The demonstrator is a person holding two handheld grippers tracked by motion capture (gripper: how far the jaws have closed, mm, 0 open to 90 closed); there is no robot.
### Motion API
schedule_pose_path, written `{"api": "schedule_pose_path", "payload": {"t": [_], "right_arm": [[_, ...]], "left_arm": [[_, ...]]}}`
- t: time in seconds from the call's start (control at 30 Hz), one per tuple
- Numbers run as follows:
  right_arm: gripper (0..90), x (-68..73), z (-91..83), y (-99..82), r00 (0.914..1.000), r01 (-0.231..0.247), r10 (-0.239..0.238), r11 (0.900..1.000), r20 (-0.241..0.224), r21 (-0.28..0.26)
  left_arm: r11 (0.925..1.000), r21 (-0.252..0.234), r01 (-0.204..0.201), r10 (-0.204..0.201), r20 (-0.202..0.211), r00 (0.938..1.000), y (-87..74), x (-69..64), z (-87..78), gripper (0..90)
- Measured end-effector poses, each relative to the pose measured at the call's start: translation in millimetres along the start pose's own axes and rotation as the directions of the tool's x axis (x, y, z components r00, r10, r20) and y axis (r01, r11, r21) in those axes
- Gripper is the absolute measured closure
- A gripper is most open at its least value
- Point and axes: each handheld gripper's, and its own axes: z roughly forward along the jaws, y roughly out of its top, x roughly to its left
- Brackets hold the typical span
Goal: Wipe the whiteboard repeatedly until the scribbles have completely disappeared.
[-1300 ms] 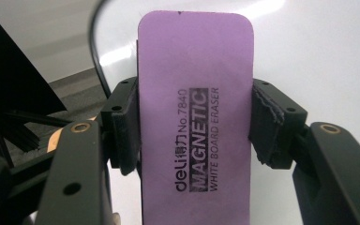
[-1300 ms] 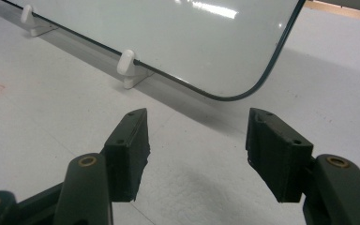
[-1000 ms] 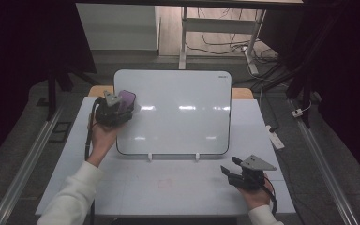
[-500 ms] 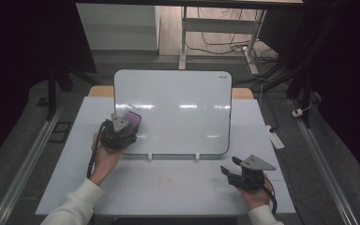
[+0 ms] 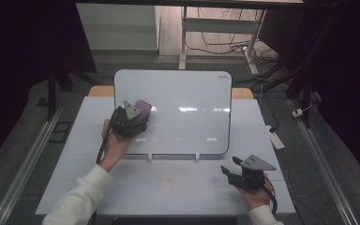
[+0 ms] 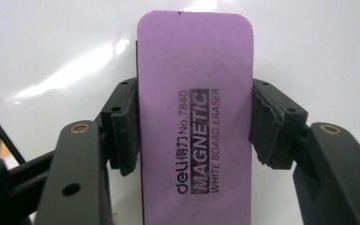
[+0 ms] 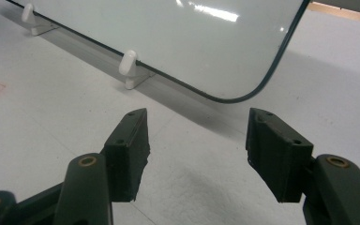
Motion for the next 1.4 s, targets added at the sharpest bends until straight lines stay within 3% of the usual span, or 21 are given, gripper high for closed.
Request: {"api": "schedule_pose_path", "payload": {"t": [0.2,0.3,0.47,0.67,1.0,1.2,1.4], "right_arm": [[38.7,-1.8,-0.3,-1.0,1.0000,-0.005,0.005,1.0000,0.001,0.000],[38.7,-1.7,-0.3,-0.8,1.0000,-0.004,0.004,1.0000,0.000,-0.001],[38.7,-2.0,0.6,-1.3,1.0000,-0.006,0.006,1.0000,-0.003,0.003],[38.7,-0.5,0.5,-0.7,1.0000,-0.002,0.002,1.0000,-0.005,0.002],[38.7,0.4,0.6,-0.3,1.0000,0.002,-0.002,1.0000,-0.005,0.001],[38.7,0.4,0.2,-0.3,1.0000,0.000,0.000,1.0000,-0.005,0.001],[38.7,-0.4,0.1,-0.5,1.0000,-0.002,0.002,1.0000,-0.003,-0.001]], "left_arm": [[0.9961,-0.026,0.085,-0.085,-0.021,0.9961,32.2,33.4,2.2,41.2],[0.9951,-0.020,0.097,-0.097,-0.013,0.9952,37.2,39.8,2.1,41.2],[0.9984,-0.007,0.056,-0.056,0.000,0.9985,30.2,31.8,0.6,41.3],[0.9998,0.019,0.003,-0.003,0.025,0.9997,6.1,13.0,-1.7,41.3],[0.9953,0.053,-0.081,0.077,0.079,0.9939,-33.6,-21.0,-5.8,41.3],[0.9973,0.054,-0.051,0.044,0.113,0.9926,-35.3,-16.6,-6.2,41.3],[0.9990,0.040,-0.022,0.019,0.081,0.9965,-21.8,0.5,-6.7,41.2]]}}
